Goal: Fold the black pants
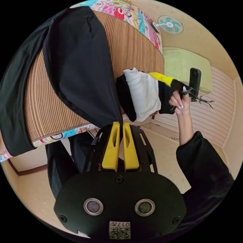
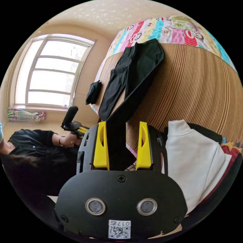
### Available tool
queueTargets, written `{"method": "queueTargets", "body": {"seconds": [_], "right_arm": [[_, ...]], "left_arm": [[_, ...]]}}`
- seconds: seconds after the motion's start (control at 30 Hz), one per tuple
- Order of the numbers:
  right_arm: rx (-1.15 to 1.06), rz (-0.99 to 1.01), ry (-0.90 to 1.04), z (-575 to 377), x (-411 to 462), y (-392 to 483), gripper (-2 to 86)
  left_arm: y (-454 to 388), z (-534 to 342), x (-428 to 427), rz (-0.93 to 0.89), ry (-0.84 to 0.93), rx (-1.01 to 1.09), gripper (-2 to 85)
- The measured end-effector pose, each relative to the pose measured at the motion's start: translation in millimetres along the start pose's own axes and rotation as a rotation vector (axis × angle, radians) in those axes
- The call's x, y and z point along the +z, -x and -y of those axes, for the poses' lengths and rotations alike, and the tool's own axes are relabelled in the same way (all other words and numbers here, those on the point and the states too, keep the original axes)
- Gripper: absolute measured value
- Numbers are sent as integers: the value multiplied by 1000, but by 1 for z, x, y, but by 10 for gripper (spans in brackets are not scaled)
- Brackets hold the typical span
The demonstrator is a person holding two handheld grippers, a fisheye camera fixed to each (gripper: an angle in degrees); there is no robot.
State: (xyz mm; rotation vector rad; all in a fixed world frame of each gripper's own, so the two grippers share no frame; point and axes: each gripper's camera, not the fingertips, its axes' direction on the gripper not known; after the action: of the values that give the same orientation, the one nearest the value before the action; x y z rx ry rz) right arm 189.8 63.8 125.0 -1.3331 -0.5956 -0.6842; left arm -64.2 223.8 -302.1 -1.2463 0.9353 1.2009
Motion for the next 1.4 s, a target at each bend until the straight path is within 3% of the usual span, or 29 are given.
{"method": "queueTargets", "body": {"seconds": [0.2, 0.4, 0.5, 0.57, 0.67, 0.83, 0.97, 1.03, 1.13, 1.27, 1.4], "right_arm": [[254, 18, -184, 197, 41, -86, 166], [448, -139, -192, 299, 109, -113, 60], [305, -171, -374, 323, 113, -42, 31], [89, -251, -455, 340, 135, 55, 27], [-81, -249, -434, 380, 190, 158, 32], [-135, -82, -246, 442, 327, 206, 62], [-181, 95, -178, 386, 378, 200, 77], [-217, 13, -139, 332, 386, 196, 83], [-111, -142, -54, 240, 397, 169, 88], [89, -2, -99, 132, 399, 143, 90], [193, 113, -27, 82, 438, 138, 88]], "left_arm": [[1, -23, -22, -88, -92, -8, -7], [25, -55, -44, -302, -244, -1, -6], [57, -87, -65, -460, -320, -11, -6], [94, -127, -89, -568, -410, -34, -5], [144, -182, -124, -602, -503, -89, -2], [241, -247, -173, -456, -623, -219, 28], [339, -296, -183, -263, -648, -515, 51], [363, -304, -186, -251, -617, -551, 56], [375, -291, -191, -239, -555, -493, 82], [359, -245, -197, -119, -478, -353, 100], [344, -212, -192, 36, -441, -271, 102]]}}
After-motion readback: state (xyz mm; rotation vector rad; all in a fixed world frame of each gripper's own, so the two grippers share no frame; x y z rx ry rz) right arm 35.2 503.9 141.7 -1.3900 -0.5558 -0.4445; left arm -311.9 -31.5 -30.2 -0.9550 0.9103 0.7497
